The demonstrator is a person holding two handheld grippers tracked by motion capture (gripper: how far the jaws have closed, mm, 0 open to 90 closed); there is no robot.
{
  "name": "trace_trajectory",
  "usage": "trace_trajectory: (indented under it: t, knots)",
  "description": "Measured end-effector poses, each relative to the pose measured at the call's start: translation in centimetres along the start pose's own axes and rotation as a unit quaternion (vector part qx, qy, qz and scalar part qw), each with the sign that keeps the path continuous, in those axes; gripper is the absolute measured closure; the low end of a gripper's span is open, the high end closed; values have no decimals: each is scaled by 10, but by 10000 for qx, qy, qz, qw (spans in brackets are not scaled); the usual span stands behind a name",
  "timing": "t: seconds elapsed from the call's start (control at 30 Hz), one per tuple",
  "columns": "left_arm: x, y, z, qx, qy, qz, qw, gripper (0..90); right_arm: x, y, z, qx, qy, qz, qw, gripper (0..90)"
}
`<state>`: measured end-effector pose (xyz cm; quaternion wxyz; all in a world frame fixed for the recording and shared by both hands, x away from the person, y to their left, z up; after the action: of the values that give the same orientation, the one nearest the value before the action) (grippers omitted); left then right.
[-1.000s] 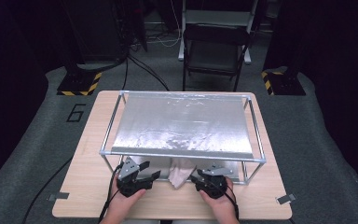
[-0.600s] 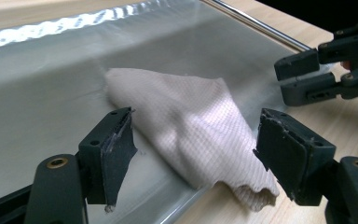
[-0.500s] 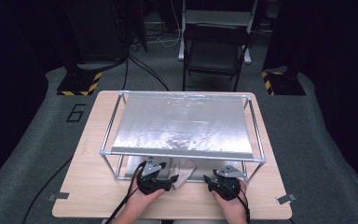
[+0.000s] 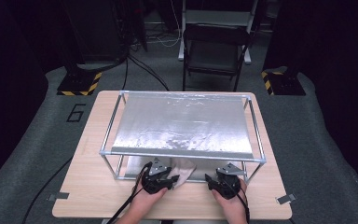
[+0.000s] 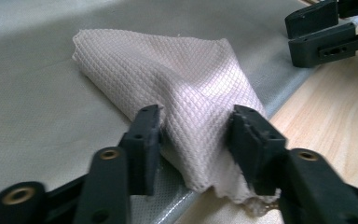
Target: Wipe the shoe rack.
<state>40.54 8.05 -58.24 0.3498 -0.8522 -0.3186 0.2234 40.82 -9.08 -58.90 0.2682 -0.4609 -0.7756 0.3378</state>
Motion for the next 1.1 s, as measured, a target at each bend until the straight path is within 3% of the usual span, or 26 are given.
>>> trace_trajectory:
  t: [0.07, 0.1, 0.13, 0.2, 0.23, 0.3, 0.4, 0.43, 0.53, 0.57, 0.6, 0.63, 0.8, 0.83, 0.93, 0.97, 1.0, 1.03, 1.07, 1.1]
  knots:
    - [1, 0, 0, 32, -30, 29, 10000, 603, -1, 0, 0, 3, -10, 19, 10000, 455]
    - [2, -1, 1, 43, -99, 9, 9999, 661, -2, 1, 0, 41, -46, 47, 10000, 455]
    - [5, -3, 1, 83, -2, -50, 10000, 661, -2, 1, 0, 41, -46, 47, 10000, 455]
    - [9, -6, 4, 150, -29, -141, 9998, 716, -2, 2, -1, -8, -67, 8, 10000, 455]
    - [15, -9, 4, 161, 93, -250, 9995, 724, -2, 2, -1, 1, -62, 46, 10000, 455]
    - [26, -18, 10, 212, -56, -334, 9992, 722, -2, 2, -1, 3, -78, 48, 10000, 455]
    - [29, -23, 10, 104, -172, -330, 9993, 675, -2, 1, -1, 5, -75, 45, 10000, 455]
    - [34, -30, 6, -66, -17, -360, 9993, 554, -2, 2, -1, -4, -83, 59, 9999, 455]
    - [31, -31, 1, -161, -39, -278, 9995, 507, -2, 1, -1, -6, -89, 64, 9999, 455]
    - [34, -27, -5, -223, 292, -476, 9982, 481, -2, 1, -1, -6, -90, 65, 9999, 455]
    - [34, -27, -5, -223, 292, -476, 9982, 476, -2, 1, -1, -6, -90, 65, 9999, 455]
    - [33, -23, -6, -142, 421, -485, 9978, 461, -2, 1, -2, -10, -89, 63, 9999, 455]
    - [31, -3, -4, 75, 469, -567, 9973, 474, -2, 1, -2, -58, -100, 89, 9999, 455]
    - [28, -1, -3, 47, 238, -537, 9983, 502, -2, 1, -2, -50, -97, 84, 9999, 455]
    - [32, -2, -2, 40, 255, -634, 9977, 581, -2, 1, -1, 0, -93, 75, 9999, 455]
    - [34, -5, 3, 100, -86, -713, 9974, 627, -2, 1, -1, 0, -95, 76, 9999, 455]
    - [34, -5, 3, 100, -86, -713, 9974, 632, -2, 1, -1, 0, -95, 76, 9999, 455]
    - [53, -14, 5, 146, 392, -1015, 9939, 644, -2, 1, -1, -3, -94, 75, 9999, 455]
    - [53, -14, 5, 146, 392, -1015, 9939, 649, -2, 2, -1, -1, -87, 61, 9999, 455]
    - [51, -17, 13, 28, -542, -847, 9949, 657, -2, 2, -1, -2, -85, 59, 9999, 455]
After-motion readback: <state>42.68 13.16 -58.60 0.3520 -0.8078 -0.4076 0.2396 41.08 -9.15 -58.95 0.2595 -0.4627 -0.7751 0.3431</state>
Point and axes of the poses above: each handheld gripper's, and its own axes: y roughly forward along the jaws, z roughly out of its underside, x roughly to its left, the point moved 10 cm from there along y, roughly forward along the jaws, and after that the axes turned 13 degrees about x, right-handed, at the moved point
